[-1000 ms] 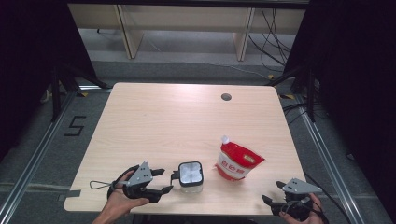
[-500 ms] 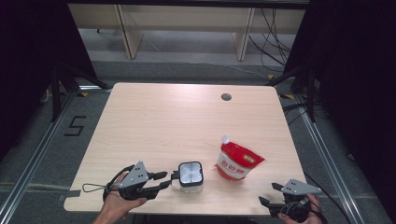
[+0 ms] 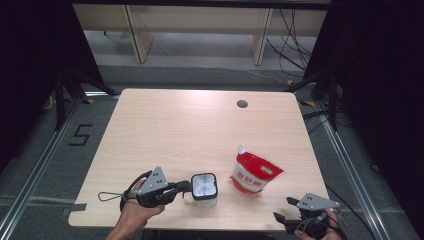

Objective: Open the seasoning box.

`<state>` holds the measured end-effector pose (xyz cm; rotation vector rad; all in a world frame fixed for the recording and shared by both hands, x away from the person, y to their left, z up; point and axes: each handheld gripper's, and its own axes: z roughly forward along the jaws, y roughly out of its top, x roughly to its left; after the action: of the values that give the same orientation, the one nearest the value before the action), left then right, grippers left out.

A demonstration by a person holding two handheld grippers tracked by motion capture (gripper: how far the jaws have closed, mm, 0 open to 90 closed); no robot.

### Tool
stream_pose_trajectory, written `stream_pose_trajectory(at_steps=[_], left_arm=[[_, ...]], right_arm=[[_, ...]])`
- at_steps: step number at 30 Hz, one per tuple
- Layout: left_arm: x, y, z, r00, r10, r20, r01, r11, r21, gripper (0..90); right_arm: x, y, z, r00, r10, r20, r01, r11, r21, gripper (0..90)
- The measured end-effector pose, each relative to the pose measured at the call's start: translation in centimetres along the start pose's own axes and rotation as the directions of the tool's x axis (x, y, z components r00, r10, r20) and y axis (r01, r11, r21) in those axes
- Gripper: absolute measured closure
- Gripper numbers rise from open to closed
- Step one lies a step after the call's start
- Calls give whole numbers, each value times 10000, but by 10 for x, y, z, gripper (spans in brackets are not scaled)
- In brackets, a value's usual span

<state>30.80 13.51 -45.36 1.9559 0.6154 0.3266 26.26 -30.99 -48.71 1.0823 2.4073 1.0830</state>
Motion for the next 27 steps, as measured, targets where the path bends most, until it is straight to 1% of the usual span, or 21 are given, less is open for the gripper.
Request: stream_pose_trajectory(at_steps=[1, 2, 4, 5, 6, 7, 10, 11, 13, 15, 16, 17, 18, 19, 21, 22, 23, 24, 25, 26, 27], left_arm=[[0, 0, 0, 10000, 0, 0, 0, 10000, 0, 890], [1, 0, 2, 9999, 143, -56, -142, 9998, 112, 890], [1, -1, 3, 10000, 80, -18, -80, 9999, 139, 891], [2, -1, 3, 9999, 160, -1, -160, 9998, 134, 891], [2, -1, 4, 10000, 77, 23, -77, 10000, 30, 891], [3, -2, 3, 9999, 146, 40, -146, 9999, 52, 891], [4, -2, 2, 9999, 99, -22, -99, 9999, 43, 891], [4, -2, 2, 10000, 55, -7, -55, 10000, 44, 891], [5, -2, 2, 9999, 126, -8, -126, 9999, 32, 890], [4, -3, 2, 9998, -193, -50, 194, 9998, 43, 890], [4, -3, 2, 9998, -202, -58, 202, 9998, 48, 890], [5, -3, 2, 9999, -102, -52, 102, 9999, 58, 890], [5, -3, 2, 10000, -91, -10, 91, 10000, 39, 890], [5, -3, 2, 9998, -188, -7, 188, 9998, -16, 890], [6, -3, 2, 9999, -155, 55, 156, 9999, -61, 890], [5, -4, 2, 9992, -409, 9, 409, 9991, -80, 891], [5, -4, 2, 9992, -409, 9, 409, 9991, -80, 891], [6, -4, 2, 9996, -291, 18, 291, 9995, -73, 890], [6, -4, 2, 9996, -291, 18, 291, 9995, -73, 890], [6, -4, 2, 9996, -295, 27, 296, 9995, -81, 891], [6, -5, 2, 9993, -373, 27, 373, 9992, -152, 891]], right_arm=[[1, 0, 0, 9998, -95, 180, 95, 10000, -7, 296], [1, 0, 0, 9999, -73, 150, 73, 10000, -5, 296], [2, 0, 1, 9999, -121, 115, 122, 9999, -33, 296], [2, 1, 1, 9999, -137, 93, 137, 9999, -34, 296], [2, 1, 1, 9999, -108, 52, 108, 9999, -57, 296], [2, 1, 1, 10000, -97, 15, 98, 9999, -71, 296], [3, 1, 2, 9998, -158, -98, 157, 9998, -116, 296], [4, 1, 1, 9999, -82, -96, 81, 9999, -119, 296], [3, 1, 2, 9998, -120, -155, 119, 9999, -114, 296], [4, 2, 3, 9995, -154, -265, 149, 9997, -200, 296], [5, 2, 2, 9998, -102, -189, 99, 9998, -186, 296], [5, 2, 3, 9997, -105, -198, 100, 9997, -217, 297], [6, 2, 3, 9995, -23, -314, 17, 9998, -204, 297], [7, 2, 3, 9996, 21, -277, -26, 9999, -164, 299], [8, 3, 5, 9985, -82, -543, 72, 9998, -194, 303], [10, 3, 4, 9989, 33, -462, -39, 9999, -131, 303], [10, 3, 4, 9989, 33, -462, -39, 9999, -131, 303], [12, 4, 4, 9984, -25, -573, 7, 9995, -311, 304], [12, 4, 4, 9984, -25, -573, 7, 9995, -311, 304], [14, 6, 5, 9962, -75, -864, 45, 9994, -353, 313], [14, 6, 5, 9962, -75, -864, 45, 9994, -353, 313]])
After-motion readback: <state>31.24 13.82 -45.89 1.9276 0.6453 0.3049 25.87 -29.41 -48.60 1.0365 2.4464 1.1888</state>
